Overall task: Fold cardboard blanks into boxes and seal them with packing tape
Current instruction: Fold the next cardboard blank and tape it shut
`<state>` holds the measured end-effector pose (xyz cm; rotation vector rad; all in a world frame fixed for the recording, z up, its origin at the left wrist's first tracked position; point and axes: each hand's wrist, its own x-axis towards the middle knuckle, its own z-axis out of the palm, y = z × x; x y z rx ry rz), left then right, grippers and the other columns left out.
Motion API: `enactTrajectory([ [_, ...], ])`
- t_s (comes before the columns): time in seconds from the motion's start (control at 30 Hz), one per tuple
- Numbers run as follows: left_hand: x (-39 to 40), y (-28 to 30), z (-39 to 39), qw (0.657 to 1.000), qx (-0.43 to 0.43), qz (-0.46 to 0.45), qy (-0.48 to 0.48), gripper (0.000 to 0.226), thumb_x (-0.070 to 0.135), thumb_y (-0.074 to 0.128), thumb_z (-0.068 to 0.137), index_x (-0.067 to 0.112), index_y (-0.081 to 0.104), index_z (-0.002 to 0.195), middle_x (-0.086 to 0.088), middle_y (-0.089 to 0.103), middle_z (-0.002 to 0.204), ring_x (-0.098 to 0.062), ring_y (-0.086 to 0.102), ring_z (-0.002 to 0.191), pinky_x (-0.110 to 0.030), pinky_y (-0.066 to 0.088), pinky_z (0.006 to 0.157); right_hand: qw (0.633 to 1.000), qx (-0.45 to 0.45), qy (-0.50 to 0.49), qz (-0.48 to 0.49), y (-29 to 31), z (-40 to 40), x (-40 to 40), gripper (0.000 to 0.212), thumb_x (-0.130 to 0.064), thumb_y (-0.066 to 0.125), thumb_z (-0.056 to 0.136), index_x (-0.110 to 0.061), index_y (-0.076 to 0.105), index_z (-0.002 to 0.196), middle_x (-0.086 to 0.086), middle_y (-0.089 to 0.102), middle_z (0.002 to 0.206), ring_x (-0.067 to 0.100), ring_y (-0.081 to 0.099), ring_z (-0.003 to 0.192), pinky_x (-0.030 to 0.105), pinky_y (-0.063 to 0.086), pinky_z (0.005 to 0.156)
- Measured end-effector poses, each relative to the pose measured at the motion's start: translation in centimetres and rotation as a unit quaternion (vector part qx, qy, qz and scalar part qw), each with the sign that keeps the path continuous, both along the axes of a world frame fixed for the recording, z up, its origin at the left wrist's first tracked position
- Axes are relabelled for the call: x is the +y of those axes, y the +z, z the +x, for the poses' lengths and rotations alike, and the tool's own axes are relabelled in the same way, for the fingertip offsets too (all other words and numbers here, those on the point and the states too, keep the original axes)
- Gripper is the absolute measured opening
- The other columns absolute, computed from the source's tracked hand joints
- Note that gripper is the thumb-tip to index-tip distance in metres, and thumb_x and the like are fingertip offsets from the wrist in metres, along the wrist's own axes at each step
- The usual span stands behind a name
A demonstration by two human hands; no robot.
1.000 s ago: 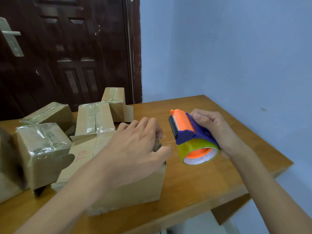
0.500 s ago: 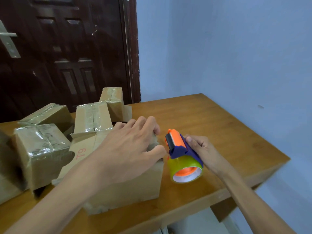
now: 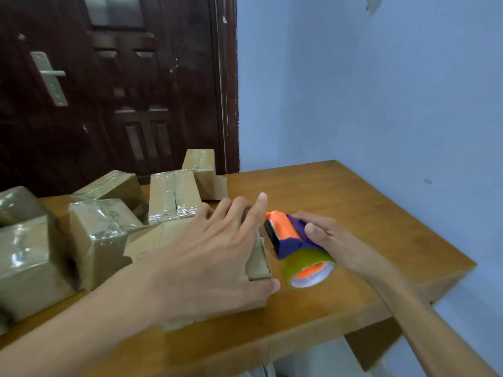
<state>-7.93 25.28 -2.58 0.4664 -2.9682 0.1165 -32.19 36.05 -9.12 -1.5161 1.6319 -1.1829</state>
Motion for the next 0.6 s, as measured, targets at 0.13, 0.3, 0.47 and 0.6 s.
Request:
enactTrajectory([
  [0.13,-0.6,2.2,3.5,0.985,0.118,0.129,-0.005,0.111,0.093,0.033,0.077,0.045,-0.026,0.158,0.028,0.019,0.142,0.01,0.023,0.132,-0.024,0.031,0.11,0.993,0.105,0.02,-0.044,6.0,1.7,0.4,0.083,-0.095,0.05,0.076,-0.04,0.056,0.137,-0.007,0.068,0.118,0.016,0.066,0.103,0.031,0.051,0.086],
  [0.3,-1.2,-1.4,8.4,0.908,0.309,0.28,-0.048,0.087,0.068,0.059,0.087,0.036,0.025,0.161,0.011,0.036,0.15,-0.019,0.045,0.139,-0.033,0.044,0.106,0.966,0.236,0.103,-0.037,12.4,5.5,-1.0,0.071,-0.073,0.067,0.08,-0.06,0.043,0.146,-0.026,0.062,0.132,0.006,0.065,0.109,0.018,0.052,0.084],
  [0.47,-2.5,-6.6,10.9,0.825,0.449,0.342,-0.036,0.08,0.077,0.054,0.091,0.023,0.036,0.147,0.008,0.042,0.148,-0.017,0.045,0.143,-0.02,0.04,0.11,0.896,0.414,0.157,-0.022,14.4,10.2,-5.4,0.062,-0.075,0.054,0.091,-0.068,0.033,0.149,-0.032,0.057,0.119,-0.002,0.056,0.106,0.014,0.043,0.084],
  [0.6,-3.4,-10.0,12.2,0.774,0.503,0.385,-0.027,0.08,0.078,0.054,0.09,0.028,0.029,0.147,0.016,0.041,0.15,-0.011,0.047,0.141,-0.025,0.047,0.107,0.838,0.512,0.191,-0.007,15.1,13.1,-7.9,0.058,-0.079,0.039,0.09,-0.074,0.026,0.146,-0.022,0.053,0.102,-0.007,0.05,0.101,0.015,0.036,0.077],
])
